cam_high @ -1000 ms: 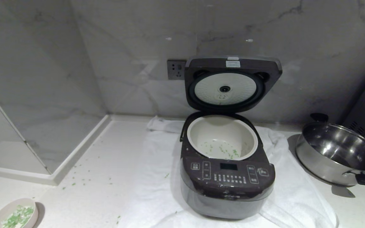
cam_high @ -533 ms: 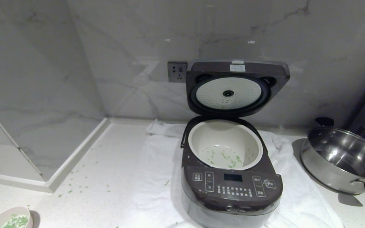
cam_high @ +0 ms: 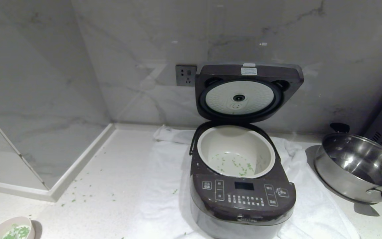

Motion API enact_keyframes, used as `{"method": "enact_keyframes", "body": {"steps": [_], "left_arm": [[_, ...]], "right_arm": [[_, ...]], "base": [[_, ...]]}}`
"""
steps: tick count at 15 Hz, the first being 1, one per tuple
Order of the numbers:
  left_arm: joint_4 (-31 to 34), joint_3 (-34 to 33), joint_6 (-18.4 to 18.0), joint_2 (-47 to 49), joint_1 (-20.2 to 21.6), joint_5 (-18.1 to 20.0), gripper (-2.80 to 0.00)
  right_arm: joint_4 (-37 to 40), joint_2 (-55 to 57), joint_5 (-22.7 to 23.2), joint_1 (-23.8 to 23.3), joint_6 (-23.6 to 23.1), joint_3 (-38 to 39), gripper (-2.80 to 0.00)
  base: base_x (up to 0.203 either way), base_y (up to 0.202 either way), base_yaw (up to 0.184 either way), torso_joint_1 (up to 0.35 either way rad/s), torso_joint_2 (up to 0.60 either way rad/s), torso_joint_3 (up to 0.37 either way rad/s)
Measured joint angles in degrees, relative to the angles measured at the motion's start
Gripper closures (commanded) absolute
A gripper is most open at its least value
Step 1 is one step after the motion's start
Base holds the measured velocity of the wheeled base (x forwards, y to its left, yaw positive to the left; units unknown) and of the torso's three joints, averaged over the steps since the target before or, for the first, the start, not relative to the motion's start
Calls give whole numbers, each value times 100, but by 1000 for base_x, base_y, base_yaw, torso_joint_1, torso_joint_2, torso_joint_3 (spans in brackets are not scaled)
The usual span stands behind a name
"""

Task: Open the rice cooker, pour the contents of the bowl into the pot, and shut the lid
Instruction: Pick up the bowl on the table

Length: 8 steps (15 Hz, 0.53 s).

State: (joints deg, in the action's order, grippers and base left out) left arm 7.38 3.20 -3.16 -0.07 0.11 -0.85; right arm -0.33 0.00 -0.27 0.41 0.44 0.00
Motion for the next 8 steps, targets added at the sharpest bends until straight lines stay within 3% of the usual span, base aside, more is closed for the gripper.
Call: {"method": "enact_keyframes", "body": {"steps": [3,8], "left_arm": [[19,547,144,295,10,-50,0],[-14,1390,339,1985,76,-236,0]], "right_arm": [[2,0,0,0,0,0,0],[0,0,0,0,0,0,0]], "base": [[0,0,0,0,0,0],[0,0,0,0,0,0]]}}
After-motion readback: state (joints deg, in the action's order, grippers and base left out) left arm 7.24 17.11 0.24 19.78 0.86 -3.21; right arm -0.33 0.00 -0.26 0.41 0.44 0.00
